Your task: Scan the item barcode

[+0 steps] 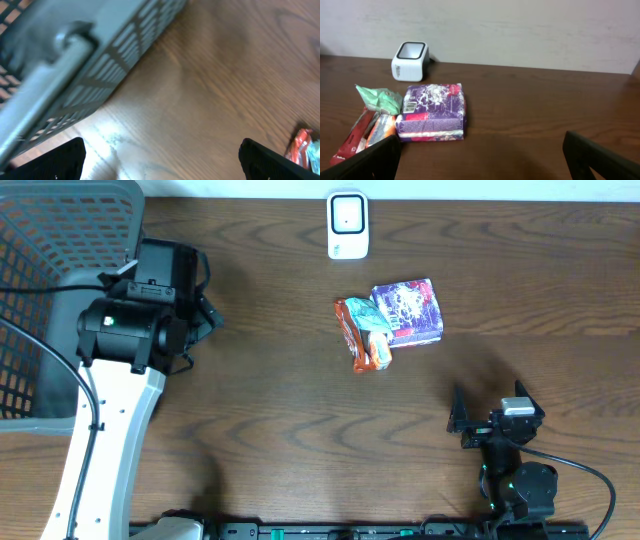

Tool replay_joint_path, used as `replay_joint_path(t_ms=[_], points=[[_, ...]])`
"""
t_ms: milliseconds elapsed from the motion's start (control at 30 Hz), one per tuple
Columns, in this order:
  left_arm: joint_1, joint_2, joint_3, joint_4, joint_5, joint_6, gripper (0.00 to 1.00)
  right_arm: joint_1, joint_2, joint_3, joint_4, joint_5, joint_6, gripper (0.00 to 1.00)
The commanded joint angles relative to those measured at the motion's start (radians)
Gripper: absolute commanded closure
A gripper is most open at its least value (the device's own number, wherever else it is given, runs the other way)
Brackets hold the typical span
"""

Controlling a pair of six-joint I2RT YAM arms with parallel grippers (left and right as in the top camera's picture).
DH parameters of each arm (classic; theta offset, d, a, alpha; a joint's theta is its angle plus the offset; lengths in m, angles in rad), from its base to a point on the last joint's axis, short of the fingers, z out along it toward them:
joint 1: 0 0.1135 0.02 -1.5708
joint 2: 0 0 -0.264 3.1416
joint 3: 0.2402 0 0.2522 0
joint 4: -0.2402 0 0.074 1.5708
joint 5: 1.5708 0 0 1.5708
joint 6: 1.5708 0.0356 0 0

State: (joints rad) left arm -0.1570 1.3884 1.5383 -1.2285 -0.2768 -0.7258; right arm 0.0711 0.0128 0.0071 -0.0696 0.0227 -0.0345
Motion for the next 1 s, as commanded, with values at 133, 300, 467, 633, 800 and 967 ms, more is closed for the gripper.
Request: replay_joint_path(t_ms=[133,300,467,633,800,967], points=[[0.005,-0.010,0.003,-0.044,-0.021,-0.039,0.02,-0.004,0.000,-0.002,-0.002,0.009,-0.008,0.01],[0.005,-0.010,0.003,-0.044,-0.021,-0.039,0.02,-0.004,0.000,-0.002,-0.002,0.009,-0.008,0.01],[0.005,-0.010,0.003,-0.044,-0.021,-0.039,0.02,-0.004,0.000,-0.002,-0.002,0.009,-0.008,0.01],[0.005,-0.010,0.003,-0.044,-0.021,-0.039,0.02,-0.004,0.000,-0.002,-0.002,0.009,-0.008,0.01],[0.005,-0.010,0.003,-0.044,-0.021,-0.039,0.02,-0.004,0.000,-0.002,-0.002,0.009,-0.008,0.01],[0.005,-0.010,0.003,-0.044,-0.021,-0.039,0.02,-0.004,0.000,-0.002,-0.002,0.009,-0.008,0.01]])
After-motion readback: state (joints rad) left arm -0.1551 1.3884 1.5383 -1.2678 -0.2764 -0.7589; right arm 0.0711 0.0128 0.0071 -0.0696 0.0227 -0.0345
